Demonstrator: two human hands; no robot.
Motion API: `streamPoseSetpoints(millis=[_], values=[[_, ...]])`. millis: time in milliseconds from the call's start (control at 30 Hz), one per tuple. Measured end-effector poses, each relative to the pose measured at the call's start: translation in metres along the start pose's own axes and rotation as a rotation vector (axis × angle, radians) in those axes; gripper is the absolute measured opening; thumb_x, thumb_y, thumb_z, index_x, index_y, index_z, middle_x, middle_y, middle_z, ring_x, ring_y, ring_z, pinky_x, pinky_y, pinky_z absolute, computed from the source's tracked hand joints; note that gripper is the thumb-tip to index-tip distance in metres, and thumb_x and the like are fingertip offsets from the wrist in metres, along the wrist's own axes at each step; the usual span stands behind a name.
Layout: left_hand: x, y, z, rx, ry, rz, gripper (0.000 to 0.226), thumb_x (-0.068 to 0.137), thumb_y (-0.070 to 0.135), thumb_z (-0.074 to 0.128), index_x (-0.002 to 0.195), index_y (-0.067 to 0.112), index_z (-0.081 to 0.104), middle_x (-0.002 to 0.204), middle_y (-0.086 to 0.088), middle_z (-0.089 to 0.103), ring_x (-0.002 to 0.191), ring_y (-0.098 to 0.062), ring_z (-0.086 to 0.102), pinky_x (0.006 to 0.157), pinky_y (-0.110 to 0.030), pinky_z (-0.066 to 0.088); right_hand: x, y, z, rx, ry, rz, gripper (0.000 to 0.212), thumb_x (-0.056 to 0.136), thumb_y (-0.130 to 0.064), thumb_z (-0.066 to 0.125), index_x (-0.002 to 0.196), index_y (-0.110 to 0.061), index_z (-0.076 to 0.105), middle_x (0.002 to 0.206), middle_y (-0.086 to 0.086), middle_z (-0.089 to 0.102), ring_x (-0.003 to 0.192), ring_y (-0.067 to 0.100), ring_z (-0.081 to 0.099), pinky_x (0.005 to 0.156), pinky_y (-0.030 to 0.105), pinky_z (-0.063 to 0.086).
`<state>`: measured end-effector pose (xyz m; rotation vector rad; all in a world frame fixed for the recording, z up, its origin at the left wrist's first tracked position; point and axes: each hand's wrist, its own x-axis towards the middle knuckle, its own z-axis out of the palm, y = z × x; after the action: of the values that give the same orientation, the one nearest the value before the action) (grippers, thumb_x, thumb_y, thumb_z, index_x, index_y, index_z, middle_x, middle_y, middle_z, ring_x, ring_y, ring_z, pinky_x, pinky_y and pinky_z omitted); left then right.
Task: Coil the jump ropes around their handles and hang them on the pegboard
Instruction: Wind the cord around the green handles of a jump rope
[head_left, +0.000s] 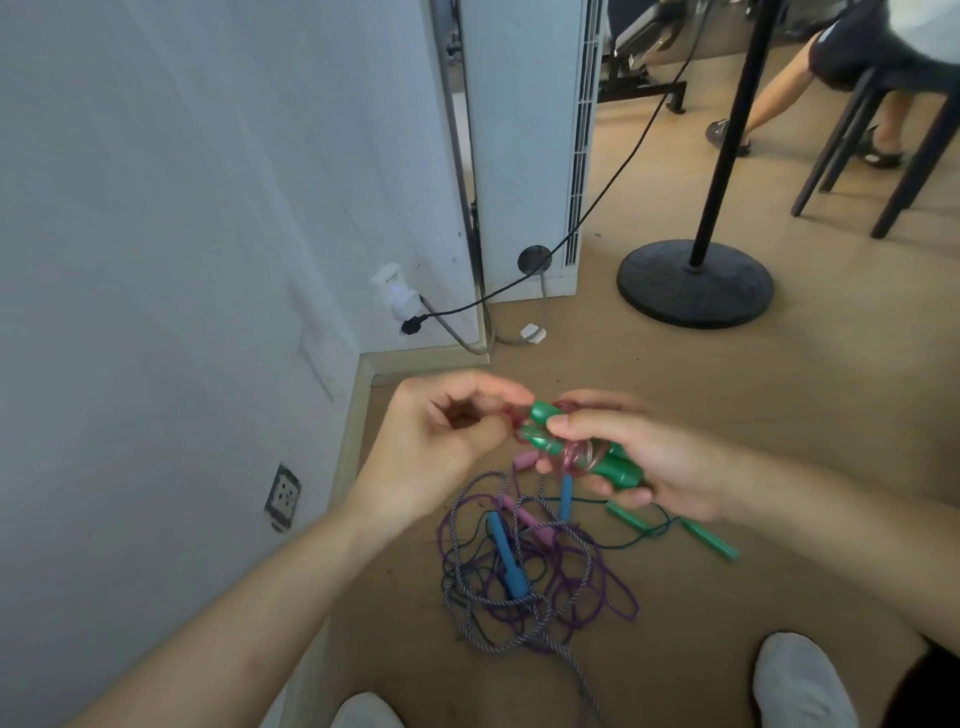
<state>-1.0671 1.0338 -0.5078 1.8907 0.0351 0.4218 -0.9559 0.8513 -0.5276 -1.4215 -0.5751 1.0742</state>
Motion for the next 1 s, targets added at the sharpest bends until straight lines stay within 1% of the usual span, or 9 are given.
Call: streamPoseSetpoints(millis=[133, 267, 400, 533, 600, 700, 800, 900, 1000], values=[[0.001, 0.0, 0.005, 0.033, 0.083, -0.039, 0.024, 0.08, -0.012, 0.073, 0.091, 0.008, 0.078, 0.077, -0.005, 0.077, 0.071, -0.014, 0.073, 0.072, -0.021, 0.057, 0.003, 0.001, 0.002, -0.018, 0.002, 0.013, 0.037, 0.085, -0.035, 0.068, 0.112, -0.011, 0.063, 0.115, 0.027, 0.067, 0.052, 0.015, 0.045, 0.031, 0.019, 0.024], [0.001, -0.005, -0.002, 0.135, -0.044, -0.037, 0.014, 0.087, 0.0, 0.073, 0.092, 0.014, 0.075, 0.081, 0.0, 0.077, 0.076, -0.017, 0.074, 0.074, -0.027, 0.058, 0.002, -0.001, 0.002, -0.107, 0.073, 0.03, 0.023, 0.089, -0.027, 0.066, 0.107, -0.013, 0.065, 0.11, 0.02, 0.071, 0.05, 0.015, 0.046, 0.034, 0.018, 0.022], [0.001, -0.013, -0.003, 0.445, -0.09, 0.178, 0.009, 0.092, 0.008, 0.07, 0.096, 0.016, 0.07, 0.1, 0.008, 0.065, 0.088, -0.014, 0.067, 0.076, -0.029, 0.055, 0.002, -0.002, 0.001, -0.181, 0.168, 0.083, 0.015, 0.085, -0.027, 0.066, 0.098, -0.021, 0.069, 0.104, 0.012, 0.075, 0.05, 0.014, 0.05, 0.038, 0.017, 0.026], [-0.001, -0.013, 0.0, 0.483, 0.007, 0.296, 0.007, 0.093, 0.009, 0.068, 0.097, 0.016, 0.068, 0.098, 0.007, 0.061, 0.09, -0.015, 0.063, 0.078, -0.03, 0.054, 0.004, -0.002, 0.003, -0.081, 0.182, 0.094, 0.016, 0.089, -0.025, 0.061, 0.099, -0.014, 0.067, 0.1, 0.008, 0.075, 0.057, 0.012, 0.056, 0.047, 0.022, 0.036], [-0.001, -0.014, 0.003, 0.306, 0.079, 0.194, 0.009, 0.095, 0.011, 0.065, 0.098, 0.02, 0.066, 0.093, 0.007, 0.065, 0.088, -0.018, 0.065, 0.078, -0.031, 0.054, 0.005, -0.004, 0.004, 0.068, 0.182, 0.042, 0.013, 0.09, -0.022, 0.06, 0.099, -0.015, 0.066, 0.098, 0.01, 0.073, 0.06, 0.012, 0.057, 0.049, 0.023, 0.038], [0.008, -0.011, 0.005, -0.167, 0.203, -0.042, 0.005, 0.095, 0.008, 0.061, 0.096, 0.013, 0.062, 0.093, -0.008, 0.071, 0.089, -0.026, 0.068, 0.081, -0.033, 0.057, 0.007, -0.006, 0.002, 0.207, 0.168, -0.102, 0.021, 0.088, -0.009, 0.06, 0.107, -0.013, 0.068, 0.094, 0.011, 0.071, 0.062, 0.016, 0.058, 0.047, 0.023, 0.04], [0.012, -0.004, 0.006, -0.512, 0.275, -0.209, 0.008, 0.097, 0.003, 0.054, 0.096, 0.008, 0.059, 0.089, -0.013, 0.073, 0.078, -0.02, 0.071, 0.076, -0.026, 0.059, 0.008, -0.005, 0.004, 0.216, 0.143, -0.179, 0.032, 0.085, -0.006, 0.061, 0.115, -0.015, 0.068, 0.089, 0.013, 0.07, 0.065, 0.019, 0.06, 0.046, 0.024, 0.043], [0.018, -0.004, 0.003, -0.633, 0.338, -0.281, 0.007, 0.099, 0.003, 0.052, 0.1, 0.006, 0.059, 0.085, -0.013, 0.072, 0.07, -0.017, 0.071, 0.068, -0.022, 0.06, 0.008, -0.003, 0.009, 0.173, 0.16, -0.232, 0.038, 0.082, -0.008, 0.067, 0.117, -0.022, 0.068, 0.089, 0.011, 0.071, 0.067, 0.023, 0.062, 0.048, 0.028, 0.044], [0.024, -0.006, -0.002, -0.672, 0.384, -0.317, 0.014, 0.102, 0.006, 0.05, 0.115, 0.002, 0.054, 0.082, -0.011, 0.072, 0.067, -0.016, 0.071, 0.064, -0.021, 0.059, 0.007, -0.002, 0.01, 0.113, 0.148, -0.285, 0.046, 0.09, -0.001, 0.06, 0.124, -0.032, 0.061, 0.087, 0.011, 0.069, 0.071, 0.029, 0.061, 0.052, 0.032, 0.044]])
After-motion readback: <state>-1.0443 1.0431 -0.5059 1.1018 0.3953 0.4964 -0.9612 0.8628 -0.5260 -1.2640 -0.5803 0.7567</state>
